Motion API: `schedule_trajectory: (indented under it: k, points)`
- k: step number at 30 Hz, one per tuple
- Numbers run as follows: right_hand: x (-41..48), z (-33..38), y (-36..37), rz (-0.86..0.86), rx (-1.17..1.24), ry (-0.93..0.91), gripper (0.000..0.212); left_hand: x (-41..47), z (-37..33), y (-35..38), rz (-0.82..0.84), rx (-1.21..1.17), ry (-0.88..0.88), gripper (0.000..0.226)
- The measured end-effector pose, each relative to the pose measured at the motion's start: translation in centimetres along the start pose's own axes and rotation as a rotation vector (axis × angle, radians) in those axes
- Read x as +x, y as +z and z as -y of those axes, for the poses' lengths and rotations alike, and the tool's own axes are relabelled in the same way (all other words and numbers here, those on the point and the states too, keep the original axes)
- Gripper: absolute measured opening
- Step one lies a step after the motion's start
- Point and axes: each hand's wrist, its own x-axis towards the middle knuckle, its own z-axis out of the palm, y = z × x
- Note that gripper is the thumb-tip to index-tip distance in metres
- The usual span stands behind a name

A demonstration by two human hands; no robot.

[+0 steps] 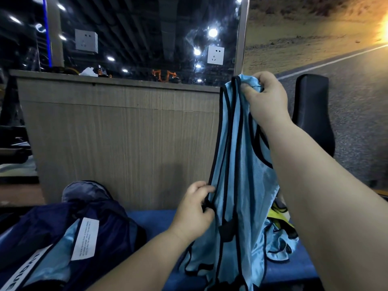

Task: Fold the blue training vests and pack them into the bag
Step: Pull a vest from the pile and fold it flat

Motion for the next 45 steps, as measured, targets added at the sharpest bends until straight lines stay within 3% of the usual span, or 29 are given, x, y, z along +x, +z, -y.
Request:
schedule_trajectory:
  k: [4,10,12,17,20,23,26,34,38,41,45]
  points:
    - [-0.1,-0.9,0.3,-0.006,-0.057,0.037,0.009,0.5,0.2,-0.3,-0.005,-0.111,-0.143,0.011]
    - [-0.4,-1.8,1.1,-0.031,-0.121,0.096,0.011,0.2,-1.2,-0.7,0.015,-0.35,-0.218,0.06]
    - [-0.6,-1.8,1.4,-0.024,-0.139,0.098,0.009,0.0,-1.6,-0.6,-0.003,-0.21,-0.184,0.082]
    - [-0.9,-1.4,2.0,-0.009,-0.159,0.069,0.007,-0.7,-2.2,0.6,-0.094,0.046,-0.092,0.044]
    - [-0.8,-1.0,1.9,-0.014,-0.169,0.046,0.007,-1.2,-2.2,1.0,-0.117,0.044,0.031,0.053]
    - [-0.7,-0.8,1.7,-0.02,-0.153,0.038,0.009,-1.3,-2.4,0.8,-0.166,0.124,0.144,0.038]
    - [-0.7,-0.5,1.6,-0.02,-0.135,0.031,0.011,-1.0,-2.4,0.7,-0.192,0.178,0.101,0.027]
    - [-1.0,0.4,2.3,-0.01,-0.112,-0.015,0.01,0.2,-3.1,0.5,-0.213,0.272,-0.064,0.036]
    - [-0.8,0.4,2.0,-0.012,-0.097,-0.013,0.01,0.6,-2.5,-0.3,-0.207,0.312,-0.081,0.026]
    - [-0.7,0.0,1.6,-0.014,-0.104,0.009,0.01,0.5,-1.9,-1.1,-0.174,0.334,-0.108,0.05]
    - [-0.7,-0.3,1.6,-0.018,-0.101,0.037,0.012,0.0,-1.5,-1.8,-0.093,0.328,-0.056,0.065]
